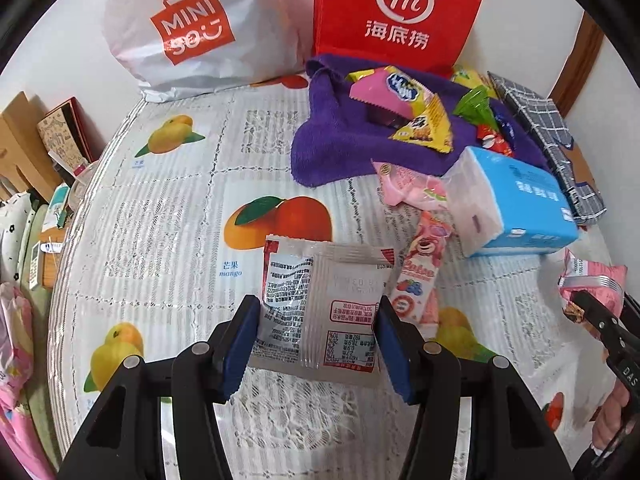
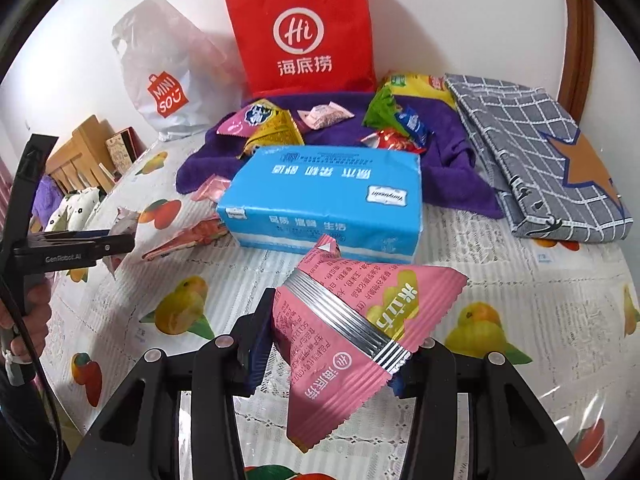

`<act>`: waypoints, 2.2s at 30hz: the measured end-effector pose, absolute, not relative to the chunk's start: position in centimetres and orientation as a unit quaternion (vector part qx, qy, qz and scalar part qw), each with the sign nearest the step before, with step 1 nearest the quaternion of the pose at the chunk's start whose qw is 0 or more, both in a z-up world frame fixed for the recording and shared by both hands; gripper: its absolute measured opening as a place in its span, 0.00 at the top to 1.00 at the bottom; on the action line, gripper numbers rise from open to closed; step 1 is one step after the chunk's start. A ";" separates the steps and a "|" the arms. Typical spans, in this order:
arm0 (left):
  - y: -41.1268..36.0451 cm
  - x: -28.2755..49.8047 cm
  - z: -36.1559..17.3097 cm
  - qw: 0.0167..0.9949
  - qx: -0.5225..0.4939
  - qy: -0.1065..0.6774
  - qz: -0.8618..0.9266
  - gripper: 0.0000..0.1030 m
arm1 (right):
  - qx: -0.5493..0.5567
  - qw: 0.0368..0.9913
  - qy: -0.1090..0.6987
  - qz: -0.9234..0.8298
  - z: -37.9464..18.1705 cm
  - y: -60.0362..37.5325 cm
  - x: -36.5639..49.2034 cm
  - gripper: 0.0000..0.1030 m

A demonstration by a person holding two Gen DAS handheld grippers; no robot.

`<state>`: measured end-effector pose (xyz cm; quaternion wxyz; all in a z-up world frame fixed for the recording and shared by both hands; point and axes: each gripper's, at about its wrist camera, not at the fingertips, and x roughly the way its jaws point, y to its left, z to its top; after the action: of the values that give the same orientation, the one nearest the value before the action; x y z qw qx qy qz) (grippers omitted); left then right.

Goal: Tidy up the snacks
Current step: 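Lift the pink snack and white sachet and carry both over the purple towel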

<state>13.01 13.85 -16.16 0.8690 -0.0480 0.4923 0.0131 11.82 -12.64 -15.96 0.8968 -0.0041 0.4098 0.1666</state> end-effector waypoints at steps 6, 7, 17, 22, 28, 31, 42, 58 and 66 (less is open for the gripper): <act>12.5 11.9 -14.3 0.878 -0.044 0.477 0.000 0.47 | -0.003 0.906 0.393 0.159 -14.6 -13.6 11.3 0.55; 12.1 11.8 -14.0 0.879 -0.041 0.475 -0.003 0.47 | -0.002 0.907 0.391 0.157 -14.3 -13.8 11.3 0.55; 8.4 11.9 -11.1 0.888 -0.029 0.457 -0.039 0.47 | 0.000 0.921 0.366 0.137 -10.9 -15.0 11.3 0.55; 6.8 12.5 -9.6 0.892 -0.023 0.447 -0.055 0.47 | -0.004 0.927 0.353 0.128 -9.2 -15.4 12.2 0.55; 5.6 14.2 -7.7 0.898 -0.018 0.435 -0.067 0.47 | 0.003 0.934 0.337 0.122 -7.2 -16.0 14.3 0.55; 5.3 15.3 -6.8 0.901 -0.016 0.427 -0.069 0.47 | 0.003 0.936 0.330 0.121 -6.5 -15.9 15.7 0.55; 5.2 20.2 -4.4 0.913 -0.013 0.403 -0.056 0.47 | -0.006 0.946 0.304 0.111 -4.4 -14.8 22.5 0.55; 5.8 28.4 -4.9 0.911 -0.014 0.408 -0.059 0.47 | 0.004 0.945 0.303 0.124 -4.3 -12.5 30.6 0.55; 6.1 32.4 -6.0 0.906 -0.031 0.415 -0.079 0.47 | 0.018 0.937 0.327 0.122 -6.7 -12.3 34.1 0.55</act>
<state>32.44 6.08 -6.01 0.9059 -0.0311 0.4149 -0.0790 34.10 -12.25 -6.71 0.9368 0.0180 0.3274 0.1223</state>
